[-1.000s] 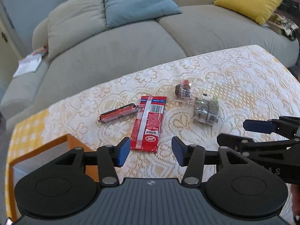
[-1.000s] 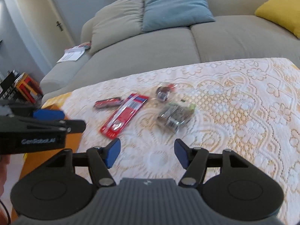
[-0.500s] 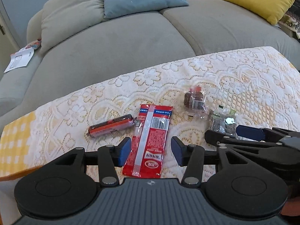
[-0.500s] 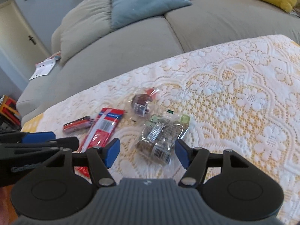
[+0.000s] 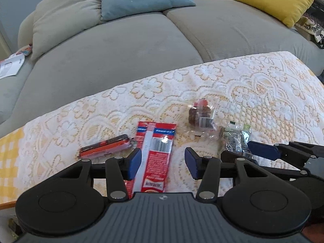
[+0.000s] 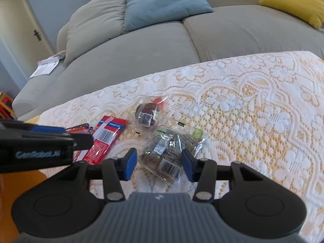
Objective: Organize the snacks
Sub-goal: 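Grasp the clear bag of brown candy with the left gripper while the right grasps the clear nut bag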
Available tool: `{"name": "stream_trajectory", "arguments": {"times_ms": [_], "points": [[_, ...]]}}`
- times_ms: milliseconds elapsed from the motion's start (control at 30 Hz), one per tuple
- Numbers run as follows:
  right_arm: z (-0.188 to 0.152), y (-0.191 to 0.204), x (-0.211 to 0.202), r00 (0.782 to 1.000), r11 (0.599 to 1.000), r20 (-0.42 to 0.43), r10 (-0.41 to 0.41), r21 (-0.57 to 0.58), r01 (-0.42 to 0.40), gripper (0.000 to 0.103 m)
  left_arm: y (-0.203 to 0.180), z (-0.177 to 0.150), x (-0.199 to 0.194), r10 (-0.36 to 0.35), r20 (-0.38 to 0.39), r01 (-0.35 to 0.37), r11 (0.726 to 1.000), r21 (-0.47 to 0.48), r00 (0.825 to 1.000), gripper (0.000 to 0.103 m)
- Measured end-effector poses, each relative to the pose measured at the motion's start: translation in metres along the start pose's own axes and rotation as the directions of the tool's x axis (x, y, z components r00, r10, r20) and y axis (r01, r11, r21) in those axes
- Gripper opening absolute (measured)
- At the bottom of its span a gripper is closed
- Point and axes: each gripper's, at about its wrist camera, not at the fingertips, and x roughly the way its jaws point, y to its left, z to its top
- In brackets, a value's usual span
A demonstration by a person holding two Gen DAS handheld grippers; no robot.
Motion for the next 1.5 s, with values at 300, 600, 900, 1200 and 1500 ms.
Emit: {"name": "stream_trajectory", "arguments": {"times_ms": [300,600,900,1200,1500], "points": [[0.013,-0.024,-0.035,0.999,0.992,-0.030,-0.020,-0.124,0.016,0.000,-0.026,0.010,0.014,-0.070,0.028,0.069,0.997,0.043,0.997,0.061],[0.001,-0.052,-0.030,0.995,0.995,-0.046,0.089,0.056,-0.087,0.043,-0.046,0.021,0.043,-0.057,0.037,0.052,0.991,0.127,0.998,0.062],[0.006,-0.054,-0.018,0.999,0.999,-0.030,0.044,0.008,-0.043,0.043,-0.051,0.031,0.070,-0.042,0.011,0.040,0.990,0.132,0.999,0.062],[0.006,-0.040,-0.014,0.997,0.994,-0.003,-0.073,-0.084,0.073,0.043,-0.056,0.034,0.067,-0.009,0.038,0.004,0.990,0.139,0.999,0.038],[0.001,-0.015,-0.016,1.000,0.996,0.021,-0.012,-0.089,0.014,0.046,-0.024,0.026,0.028,0.002,0.075,-0.001,1.000,-0.024,0.997,0.034]]}}
